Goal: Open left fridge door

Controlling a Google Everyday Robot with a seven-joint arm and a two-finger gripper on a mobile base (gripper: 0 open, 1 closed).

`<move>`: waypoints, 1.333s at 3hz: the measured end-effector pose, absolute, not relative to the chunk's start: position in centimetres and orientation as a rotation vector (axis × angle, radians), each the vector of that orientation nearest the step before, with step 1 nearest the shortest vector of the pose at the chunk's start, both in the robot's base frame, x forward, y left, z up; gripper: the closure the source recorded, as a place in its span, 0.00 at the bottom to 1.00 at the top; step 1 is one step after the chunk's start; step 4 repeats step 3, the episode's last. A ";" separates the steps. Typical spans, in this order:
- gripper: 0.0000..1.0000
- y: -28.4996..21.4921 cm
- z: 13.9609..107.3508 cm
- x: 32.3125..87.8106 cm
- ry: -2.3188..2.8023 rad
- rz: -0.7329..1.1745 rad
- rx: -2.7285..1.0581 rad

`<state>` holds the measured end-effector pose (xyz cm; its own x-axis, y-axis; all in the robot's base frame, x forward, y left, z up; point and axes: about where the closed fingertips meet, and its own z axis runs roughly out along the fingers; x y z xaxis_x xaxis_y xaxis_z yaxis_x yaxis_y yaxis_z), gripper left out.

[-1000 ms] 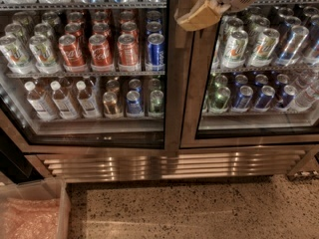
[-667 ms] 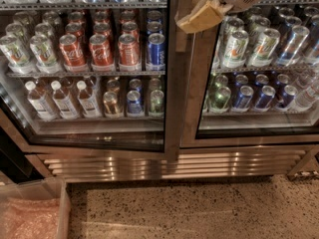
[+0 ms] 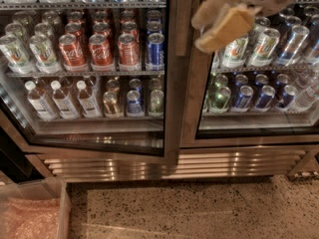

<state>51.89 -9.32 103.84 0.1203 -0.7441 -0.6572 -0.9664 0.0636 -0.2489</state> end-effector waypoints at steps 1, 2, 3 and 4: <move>0.16 -12.2 104.5 47.9 1.770 0.422 -1.671; 0.00 -16.1 104.5 46.6 1.818 0.348 -1.590; 0.00 -16.1 104.5 46.6 1.818 0.348 -1.590; 0.00 -16.1 104.5 46.6 1.818 0.348 -1.590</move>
Offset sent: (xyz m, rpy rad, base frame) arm -0.0897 -0.0938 0.0288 -0.0838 0.0690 -0.2509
